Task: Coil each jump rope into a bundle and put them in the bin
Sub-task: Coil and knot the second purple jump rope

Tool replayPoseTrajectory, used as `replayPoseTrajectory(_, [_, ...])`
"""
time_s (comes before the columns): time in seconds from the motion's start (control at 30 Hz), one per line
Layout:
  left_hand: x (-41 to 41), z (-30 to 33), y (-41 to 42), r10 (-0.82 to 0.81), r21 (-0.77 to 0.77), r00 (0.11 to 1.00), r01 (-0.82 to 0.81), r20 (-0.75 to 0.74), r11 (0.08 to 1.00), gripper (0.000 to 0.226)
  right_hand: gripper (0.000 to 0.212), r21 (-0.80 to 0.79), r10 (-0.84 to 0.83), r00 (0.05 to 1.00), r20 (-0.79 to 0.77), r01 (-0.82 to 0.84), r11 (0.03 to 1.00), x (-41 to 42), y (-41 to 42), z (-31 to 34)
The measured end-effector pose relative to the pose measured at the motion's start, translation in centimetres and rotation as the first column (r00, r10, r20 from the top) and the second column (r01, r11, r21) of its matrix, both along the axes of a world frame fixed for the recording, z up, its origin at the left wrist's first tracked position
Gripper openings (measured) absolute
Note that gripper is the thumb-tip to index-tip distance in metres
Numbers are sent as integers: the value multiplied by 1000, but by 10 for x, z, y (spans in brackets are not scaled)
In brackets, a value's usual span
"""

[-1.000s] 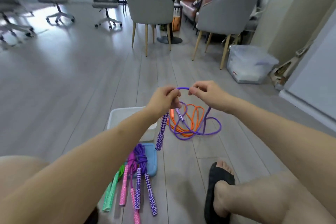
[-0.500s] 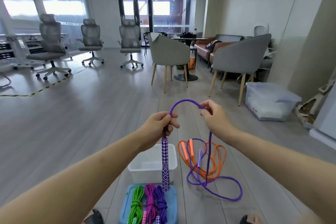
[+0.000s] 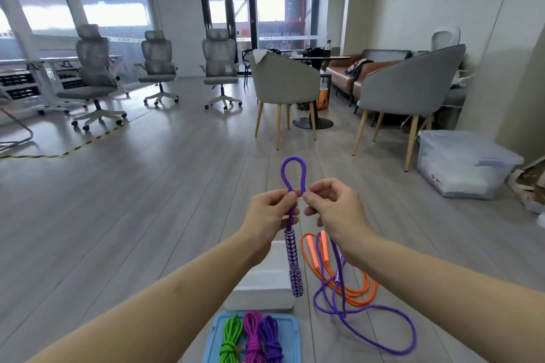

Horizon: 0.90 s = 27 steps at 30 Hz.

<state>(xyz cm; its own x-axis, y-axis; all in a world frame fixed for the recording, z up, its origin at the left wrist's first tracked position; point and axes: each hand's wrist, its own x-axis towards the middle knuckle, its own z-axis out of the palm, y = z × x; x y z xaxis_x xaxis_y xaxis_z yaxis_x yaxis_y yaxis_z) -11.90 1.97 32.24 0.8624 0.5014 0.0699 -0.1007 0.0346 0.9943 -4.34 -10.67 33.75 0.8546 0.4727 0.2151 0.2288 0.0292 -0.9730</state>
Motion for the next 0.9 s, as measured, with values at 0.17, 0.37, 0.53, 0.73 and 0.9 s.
replayPoseTrajectory(0.17, [-3,-5,-6,-6,9,1000,6,-3,1000,23,11,-13,33,999,-29,-33,999,-7,3,-9])
replayPoseTrajectory(0.37, [-5,-3,-4,18,-40,1000,-18,-4,999,30,22,-81,90,996,8,-89,993,-12,-3,-7])
replayPoseTrajectory(0.53, [-9,1,-7,-32,-26,998,30,-61,999,34,21,-91,116,993,13,-114,989,-16,-9,-7])
replayPoseTrajectory(0.73, [-11,5,-10,-106,49,992,109,-70,993,31,24,-78,110,992,60,-105,991,-16,-16,-3])
replayPoseTrajectory(0.9, [-12,5,-12,-72,72,994,77,-82,994,30,35,-105,106,989,104,-95,990,-13,-16,-3])
